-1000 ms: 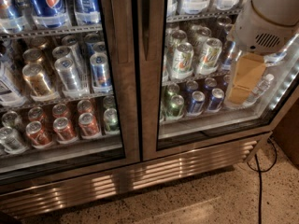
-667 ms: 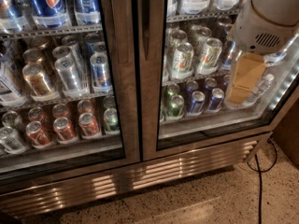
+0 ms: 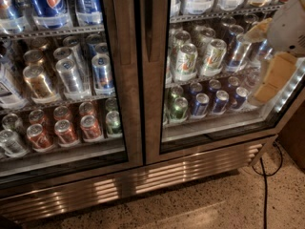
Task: Open left fridge door
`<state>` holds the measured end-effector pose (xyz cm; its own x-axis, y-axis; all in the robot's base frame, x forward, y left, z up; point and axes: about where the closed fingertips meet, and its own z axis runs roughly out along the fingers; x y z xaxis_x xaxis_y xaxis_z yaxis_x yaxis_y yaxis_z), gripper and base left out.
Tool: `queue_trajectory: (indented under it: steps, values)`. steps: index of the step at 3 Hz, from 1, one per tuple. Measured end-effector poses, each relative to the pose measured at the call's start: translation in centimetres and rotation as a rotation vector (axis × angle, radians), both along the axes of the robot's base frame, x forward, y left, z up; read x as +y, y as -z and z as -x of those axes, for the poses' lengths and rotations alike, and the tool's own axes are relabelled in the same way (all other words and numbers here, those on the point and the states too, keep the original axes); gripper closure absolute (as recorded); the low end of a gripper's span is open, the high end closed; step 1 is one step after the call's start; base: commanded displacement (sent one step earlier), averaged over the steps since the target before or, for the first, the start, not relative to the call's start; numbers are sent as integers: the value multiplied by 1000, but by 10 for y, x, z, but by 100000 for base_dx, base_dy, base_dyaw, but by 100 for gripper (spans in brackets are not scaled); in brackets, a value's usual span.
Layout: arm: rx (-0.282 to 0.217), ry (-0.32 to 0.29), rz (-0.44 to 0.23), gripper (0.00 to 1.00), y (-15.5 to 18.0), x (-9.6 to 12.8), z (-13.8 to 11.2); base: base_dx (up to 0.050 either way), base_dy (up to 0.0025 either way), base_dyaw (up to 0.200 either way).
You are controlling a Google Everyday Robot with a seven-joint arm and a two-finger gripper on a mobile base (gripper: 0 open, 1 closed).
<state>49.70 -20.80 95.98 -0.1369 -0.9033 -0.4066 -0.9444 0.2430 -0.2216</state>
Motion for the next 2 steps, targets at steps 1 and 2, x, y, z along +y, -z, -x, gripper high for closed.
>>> queue_trajectory:
  steps: [1, 2]
  values:
    - [9, -39, -162, 0, 1, -8, 2, 0, 0, 0]
    - [9, -49, -196, 0, -2, 0, 2, 0, 0, 0]
